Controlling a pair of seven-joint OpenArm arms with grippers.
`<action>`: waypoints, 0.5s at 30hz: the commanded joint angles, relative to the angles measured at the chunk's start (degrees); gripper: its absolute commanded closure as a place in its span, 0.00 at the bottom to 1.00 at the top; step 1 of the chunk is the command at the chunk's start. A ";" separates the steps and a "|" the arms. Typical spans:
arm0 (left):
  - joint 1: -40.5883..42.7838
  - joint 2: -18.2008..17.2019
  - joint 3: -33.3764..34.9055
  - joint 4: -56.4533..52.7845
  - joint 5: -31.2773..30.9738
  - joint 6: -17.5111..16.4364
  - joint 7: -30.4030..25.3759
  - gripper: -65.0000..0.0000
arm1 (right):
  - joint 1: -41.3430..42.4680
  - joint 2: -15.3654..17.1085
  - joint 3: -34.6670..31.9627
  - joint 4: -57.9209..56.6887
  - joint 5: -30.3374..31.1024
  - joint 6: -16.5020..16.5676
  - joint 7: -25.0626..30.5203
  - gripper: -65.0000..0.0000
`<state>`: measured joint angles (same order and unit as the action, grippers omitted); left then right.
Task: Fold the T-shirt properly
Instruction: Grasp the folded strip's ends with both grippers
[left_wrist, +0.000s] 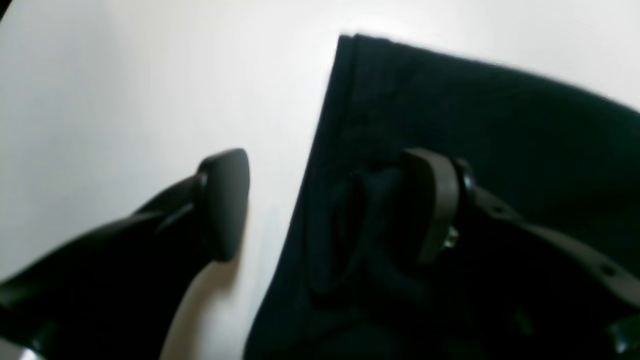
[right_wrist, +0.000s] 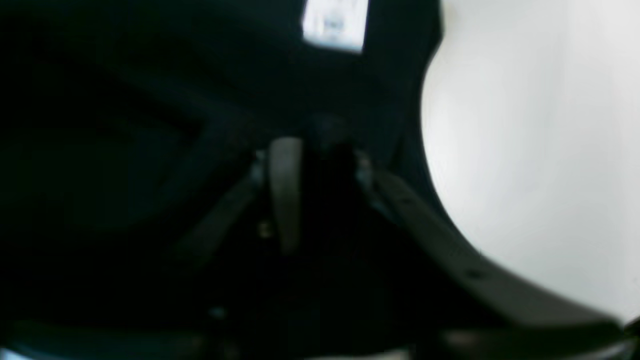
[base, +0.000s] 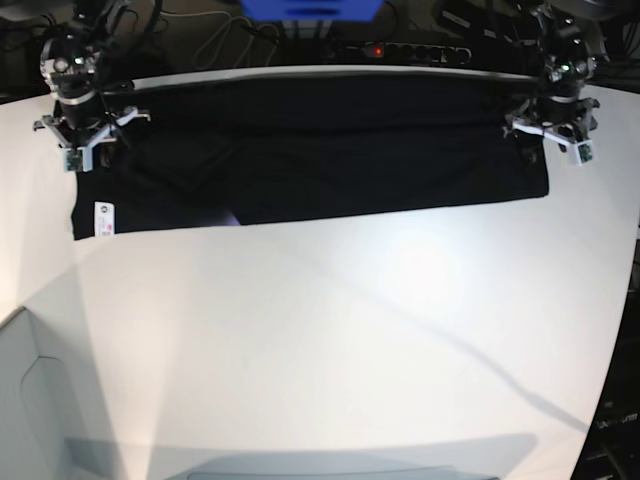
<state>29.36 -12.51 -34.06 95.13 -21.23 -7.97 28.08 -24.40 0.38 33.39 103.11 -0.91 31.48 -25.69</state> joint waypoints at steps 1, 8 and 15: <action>0.31 -0.72 -0.53 1.09 -0.08 -0.08 -1.31 0.32 | -0.08 1.16 0.50 0.85 0.51 -0.32 1.47 0.66; 1.10 -0.19 -3.34 3.64 -0.70 -0.08 -0.95 0.32 | 0.80 0.45 7.45 2.52 0.60 -0.41 1.47 0.51; 3.03 -0.63 -3.34 4.43 -8.08 -0.08 -0.78 0.32 | 0.97 -4.56 8.06 9.37 0.86 2.41 1.47 0.51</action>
<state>32.21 -12.38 -37.01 98.83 -28.82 -7.97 28.45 -23.35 -4.21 41.63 111.63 -0.93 32.56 -25.32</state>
